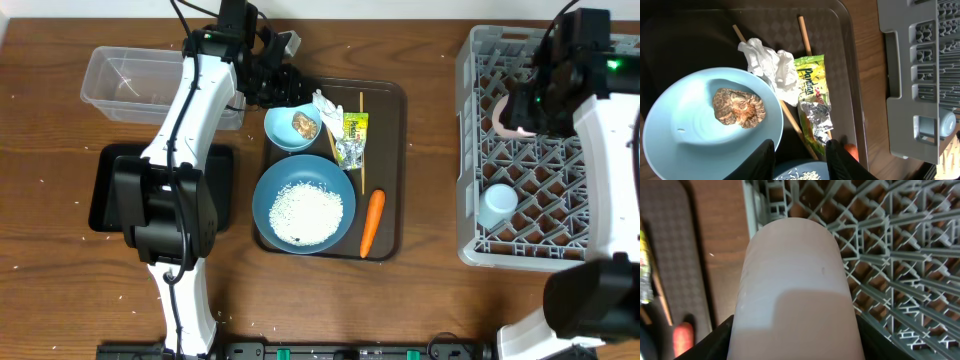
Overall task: Sort waste into correct bins and load items into the dishwasher rack
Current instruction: 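Place the pink cup in the dish rack with the right gripper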
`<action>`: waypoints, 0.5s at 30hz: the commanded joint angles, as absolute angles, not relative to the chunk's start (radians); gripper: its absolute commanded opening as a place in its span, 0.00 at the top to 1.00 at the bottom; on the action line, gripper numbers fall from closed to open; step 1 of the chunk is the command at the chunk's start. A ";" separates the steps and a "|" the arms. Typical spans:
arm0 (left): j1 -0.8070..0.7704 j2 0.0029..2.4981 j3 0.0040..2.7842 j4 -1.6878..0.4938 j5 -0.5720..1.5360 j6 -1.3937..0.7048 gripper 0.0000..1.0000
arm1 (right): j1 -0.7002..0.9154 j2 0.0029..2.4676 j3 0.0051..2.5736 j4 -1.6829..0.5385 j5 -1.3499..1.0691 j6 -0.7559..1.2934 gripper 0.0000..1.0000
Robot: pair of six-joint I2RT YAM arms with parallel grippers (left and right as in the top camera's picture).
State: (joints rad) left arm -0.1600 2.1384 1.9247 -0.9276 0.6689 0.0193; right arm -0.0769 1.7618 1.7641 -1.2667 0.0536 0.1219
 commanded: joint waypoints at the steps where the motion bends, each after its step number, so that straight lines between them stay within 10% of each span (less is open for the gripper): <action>1: -0.159 2.132 1.919 -0.930 0.657 0.022 0.65 | -0.084 1.803 1.750 -1.274 0.072 0.119 0.64; 15: -0.159 2.132 1.919 -0.930 0.657 0.022 0.65 | -0.084 1.959 1.750 -1.268 0.078 0.119 0.65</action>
